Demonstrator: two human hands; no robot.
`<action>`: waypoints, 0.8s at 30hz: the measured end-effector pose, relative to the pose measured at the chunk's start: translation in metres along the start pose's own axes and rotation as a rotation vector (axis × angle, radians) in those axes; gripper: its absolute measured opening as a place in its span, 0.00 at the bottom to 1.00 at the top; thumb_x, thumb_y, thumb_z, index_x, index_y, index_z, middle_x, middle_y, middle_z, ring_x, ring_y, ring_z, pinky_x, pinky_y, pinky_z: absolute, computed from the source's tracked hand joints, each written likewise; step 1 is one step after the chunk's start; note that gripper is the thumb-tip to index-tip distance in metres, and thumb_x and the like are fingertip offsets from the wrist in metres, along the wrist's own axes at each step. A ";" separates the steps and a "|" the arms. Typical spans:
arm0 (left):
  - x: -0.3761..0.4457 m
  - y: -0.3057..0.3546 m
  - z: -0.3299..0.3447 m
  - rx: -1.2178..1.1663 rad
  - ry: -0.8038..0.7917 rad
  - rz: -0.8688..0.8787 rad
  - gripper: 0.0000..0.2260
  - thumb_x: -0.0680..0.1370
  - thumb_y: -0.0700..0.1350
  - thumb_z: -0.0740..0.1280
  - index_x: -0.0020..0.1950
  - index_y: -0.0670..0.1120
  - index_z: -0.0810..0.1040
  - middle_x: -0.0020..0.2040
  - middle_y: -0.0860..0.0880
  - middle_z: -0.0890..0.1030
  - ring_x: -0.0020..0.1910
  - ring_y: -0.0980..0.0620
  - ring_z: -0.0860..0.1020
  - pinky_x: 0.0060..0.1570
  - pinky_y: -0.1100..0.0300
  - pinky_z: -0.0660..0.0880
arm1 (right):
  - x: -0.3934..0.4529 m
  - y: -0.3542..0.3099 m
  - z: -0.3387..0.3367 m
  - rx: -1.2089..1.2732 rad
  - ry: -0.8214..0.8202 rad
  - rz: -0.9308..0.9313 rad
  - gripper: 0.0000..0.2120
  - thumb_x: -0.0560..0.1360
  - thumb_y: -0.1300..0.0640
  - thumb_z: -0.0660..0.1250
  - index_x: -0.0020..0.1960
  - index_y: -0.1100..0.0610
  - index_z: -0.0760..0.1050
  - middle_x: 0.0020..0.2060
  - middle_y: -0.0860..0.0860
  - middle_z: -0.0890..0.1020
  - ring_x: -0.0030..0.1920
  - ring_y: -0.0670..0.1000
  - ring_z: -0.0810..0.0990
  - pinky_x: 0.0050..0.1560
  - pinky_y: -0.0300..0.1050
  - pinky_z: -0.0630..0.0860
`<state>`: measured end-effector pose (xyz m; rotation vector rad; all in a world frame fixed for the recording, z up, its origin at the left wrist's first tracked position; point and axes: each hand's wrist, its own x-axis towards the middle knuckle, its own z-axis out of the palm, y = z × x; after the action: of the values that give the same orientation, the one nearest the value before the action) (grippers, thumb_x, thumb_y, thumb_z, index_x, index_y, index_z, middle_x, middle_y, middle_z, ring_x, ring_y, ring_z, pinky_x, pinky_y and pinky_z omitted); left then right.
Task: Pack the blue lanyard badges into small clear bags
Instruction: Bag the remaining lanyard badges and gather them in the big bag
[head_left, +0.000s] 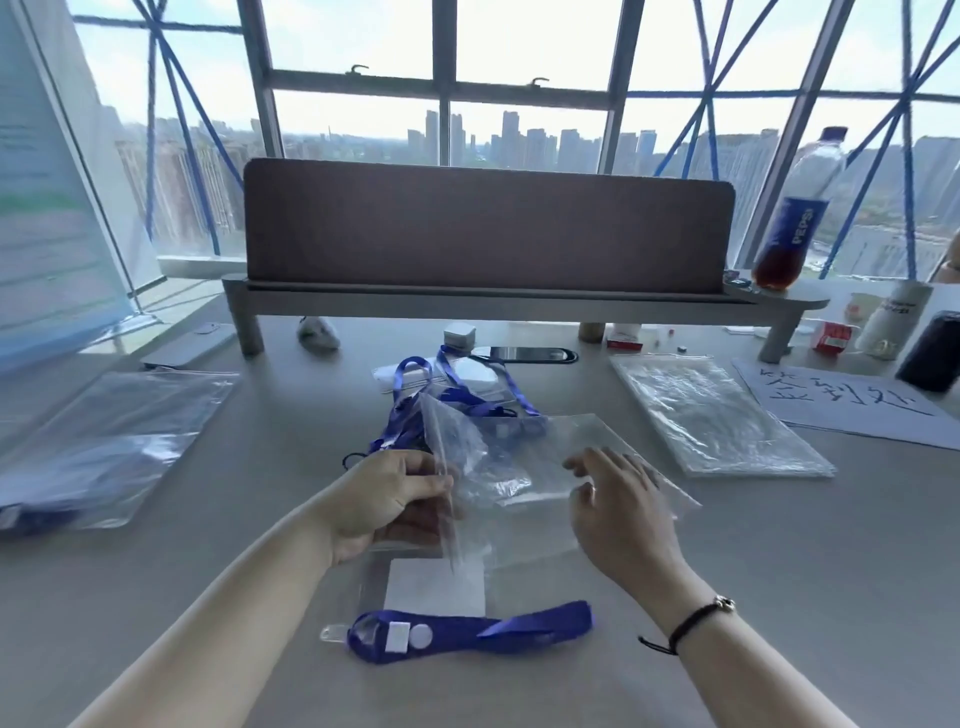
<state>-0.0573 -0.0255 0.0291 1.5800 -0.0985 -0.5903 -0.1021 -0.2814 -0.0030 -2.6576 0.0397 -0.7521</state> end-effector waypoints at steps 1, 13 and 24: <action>-0.002 -0.003 0.001 0.011 0.010 0.001 0.08 0.80 0.38 0.67 0.58 0.38 0.79 0.49 0.36 0.85 0.38 0.45 0.84 0.44 0.49 0.84 | 0.000 -0.014 0.001 0.103 -0.021 0.000 0.11 0.72 0.63 0.68 0.51 0.51 0.80 0.45 0.46 0.83 0.48 0.51 0.80 0.52 0.47 0.75; -0.002 -0.024 0.005 0.037 0.143 0.160 0.12 0.72 0.48 0.77 0.41 0.39 0.83 0.34 0.42 0.82 0.31 0.50 0.80 0.37 0.55 0.81 | -0.012 -0.081 0.030 0.575 -0.307 -0.006 0.23 0.66 0.43 0.77 0.59 0.42 0.77 0.42 0.44 0.80 0.41 0.46 0.79 0.42 0.37 0.76; -0.008 -0.029 0.017 -0.009 0.054 0.215 0.19 0.80 0.52 0.68 0.49 0.33 0.82 0.46 0.33 0.84 0.45 0.33 0.83 0.52 0.40 0.82 | -0.028 -0.084 0.029 0.683 -0.245 0.037 0.26 0.71 0.58 0.74 0.68 0.48 0.74 0.45 0.44 0.85 0.45 0.42 0.85 0.48 0.43 0.83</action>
<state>-0.0801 -0.0340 0.0039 1.5519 -0.2222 -0.3790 -0.1177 -0.1893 -0.0091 -2.0617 -0.1974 -0.3339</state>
